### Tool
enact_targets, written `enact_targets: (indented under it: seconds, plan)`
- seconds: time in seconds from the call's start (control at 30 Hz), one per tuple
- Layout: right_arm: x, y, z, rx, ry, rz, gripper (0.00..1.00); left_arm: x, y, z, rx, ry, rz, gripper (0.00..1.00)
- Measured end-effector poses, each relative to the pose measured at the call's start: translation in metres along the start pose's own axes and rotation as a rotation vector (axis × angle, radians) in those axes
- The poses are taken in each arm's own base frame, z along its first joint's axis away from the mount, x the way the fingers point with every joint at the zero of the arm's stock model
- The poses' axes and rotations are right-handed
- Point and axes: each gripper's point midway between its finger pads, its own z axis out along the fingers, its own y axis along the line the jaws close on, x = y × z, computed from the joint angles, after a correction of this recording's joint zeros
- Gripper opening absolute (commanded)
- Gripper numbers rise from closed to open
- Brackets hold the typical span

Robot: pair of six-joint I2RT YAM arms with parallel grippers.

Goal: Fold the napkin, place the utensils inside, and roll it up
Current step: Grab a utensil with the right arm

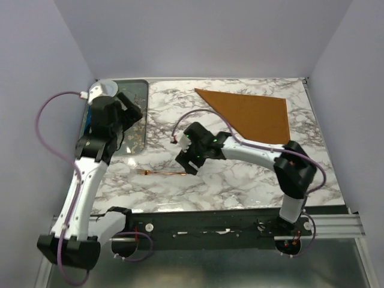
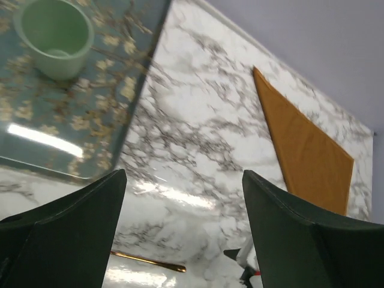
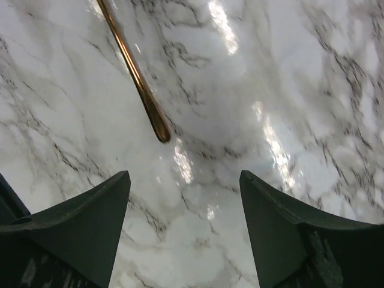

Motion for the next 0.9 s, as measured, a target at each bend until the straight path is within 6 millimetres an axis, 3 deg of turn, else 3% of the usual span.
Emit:
enact_targets:
  seconds: [0.1,0.23,0.3,0.4,0.47,0.6,0.7,0.73,0.9]
  plan:
    - [-0.025,0.019,0.032,-0.046,0.024,-0.122,0.74,-0.031,0.031,-0.039,-0.062,-0.149,0.001,0.87]
    - [-0.061,0.037,0.064,-0.086,0.015,-0.2,0.71,-0.032,0.051,-0.069,-0.082,-0.218,-0.015,0.86]
    - [-0.067,0.048,0.081,-0.112,0.027,-0.237,0.71,-0.026,0.058,-0.07,-0.095,-0.212,-0.021,0.86]
    - [-0.061,0.056,0.094,-0.128,0.061,-0.256,0.66,-0.018,0.064,-0.061,-0.122,-0.175,-0.018,0.86]
    - [-0.054,0.063,0.106,-0.136,0.096,-0.273,0.59,-0.015,0.067,-0.052,-0.135,-0.144,-0.014,0.86]
    - [-0.061,0.072,0.112,-0.14,0.093,-0.281,0.46,-0.008,0.073,-0.04,-0.165,-0.096,-0.014,0.86]
    - [-0.062,0.074,0.114,-0.129,0.098,-0.274,0.17,-0.014,0.071,-0.044,-0.16,-0.107,-0.018,0.86]
    - [-0.062,0.073,0.114,-0.119,0.098,-0.273,0.01,-0.017,0.069,-0.045,-0.155,-0.114,-0.02,0.86]
    - [-0.059,0.069,0.114,-0.089,0.106,-0.253,0.01,-0.022,0.065,-0.048,-0.14,-0.127,-0.034,0.86]
